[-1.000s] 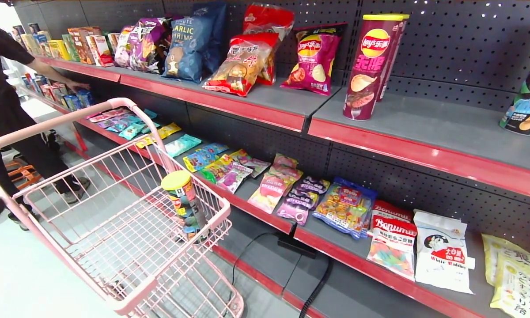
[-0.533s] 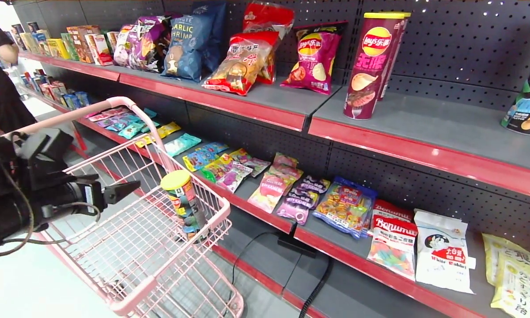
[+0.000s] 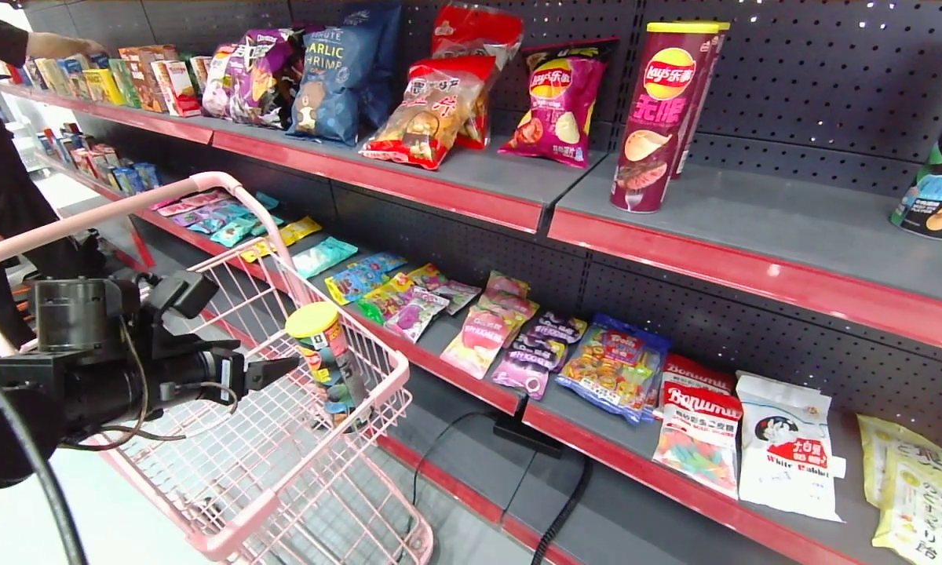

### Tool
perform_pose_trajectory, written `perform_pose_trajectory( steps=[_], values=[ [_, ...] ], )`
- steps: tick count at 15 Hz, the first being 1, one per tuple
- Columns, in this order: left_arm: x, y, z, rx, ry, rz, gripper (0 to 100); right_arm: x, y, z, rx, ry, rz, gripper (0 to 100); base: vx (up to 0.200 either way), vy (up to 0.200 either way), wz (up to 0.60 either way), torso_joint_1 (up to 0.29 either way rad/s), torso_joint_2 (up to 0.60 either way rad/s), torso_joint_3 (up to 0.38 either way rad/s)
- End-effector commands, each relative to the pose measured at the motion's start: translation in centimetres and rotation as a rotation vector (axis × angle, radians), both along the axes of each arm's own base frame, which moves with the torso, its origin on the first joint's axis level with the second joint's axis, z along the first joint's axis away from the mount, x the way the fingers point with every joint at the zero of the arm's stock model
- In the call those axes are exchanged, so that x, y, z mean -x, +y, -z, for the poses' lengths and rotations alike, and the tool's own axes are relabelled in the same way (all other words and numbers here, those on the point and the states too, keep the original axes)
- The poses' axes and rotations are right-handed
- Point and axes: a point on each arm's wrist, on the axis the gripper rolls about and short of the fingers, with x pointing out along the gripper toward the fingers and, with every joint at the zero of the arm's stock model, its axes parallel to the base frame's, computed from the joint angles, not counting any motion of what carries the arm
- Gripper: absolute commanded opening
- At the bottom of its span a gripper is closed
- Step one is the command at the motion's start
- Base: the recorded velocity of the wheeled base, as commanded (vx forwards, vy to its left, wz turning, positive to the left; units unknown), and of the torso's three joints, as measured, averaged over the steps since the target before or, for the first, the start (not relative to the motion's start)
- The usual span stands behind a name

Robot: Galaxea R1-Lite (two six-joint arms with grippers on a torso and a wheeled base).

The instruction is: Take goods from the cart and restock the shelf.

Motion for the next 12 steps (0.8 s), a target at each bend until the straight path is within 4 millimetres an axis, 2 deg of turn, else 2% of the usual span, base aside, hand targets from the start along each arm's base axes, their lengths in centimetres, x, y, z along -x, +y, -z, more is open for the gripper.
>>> perform_pose_trajectory(
  steps=[1, 4, 6, 7, 9, 12],
  values=[
    [-1.7, -0.3, 3.0, -0.013, 0.038, 0.029, 100, 0.0, 0.0, 0.0, 0.000, 0.000, -0.001, 100, 0.000, 0.000, 0.00, 0.000, 0.00, 0.000],
    [-3.1, -1.5, 5.4, -0.008, 0.038, 0.081, 100, 0.0, 0.0, 0.0, 0.000, 0.000, -0.002, 100, 0.000, 0.000, 0.00, 0.000, 0.00, 0.000],
    [-4.1, -2.6, 6.2, -0.008, 0.027, 0.113, 100, 0.0, 0.0, 0.0, 0.000, 0.000, -0.002, 100, 0.000, 0.000, 0.00, 0.000, 0.00, 0.000],
    [-4.3, -2.7, 6.3, -0.008, 0.024, 0.117, 100, 0.0, 0.0, 0.0, 0.000, 0.000, -0.002, 100, 0.000, 0.000, 0.00, 0.000, 0.00, 0.000],
    [-6.5, -3.7, 6.1, -0.010, -0.028, 0.137, 100, 0.0, 0.0, 0.0, 0.000, -0.001, -0.004, 100, 0.000, 0.000, 0.00, 0.000, 0.00, 0.000],
    [-7.9, -4.7, 5.7, -0.012, -0.068, 0.155, 100, 0.0, 0.0, 0.0, 0.000, -0.001, -0.005, 100, 0.000, 0.000, 0.00, 0.000, 0.00, 0.000]
  ],
)
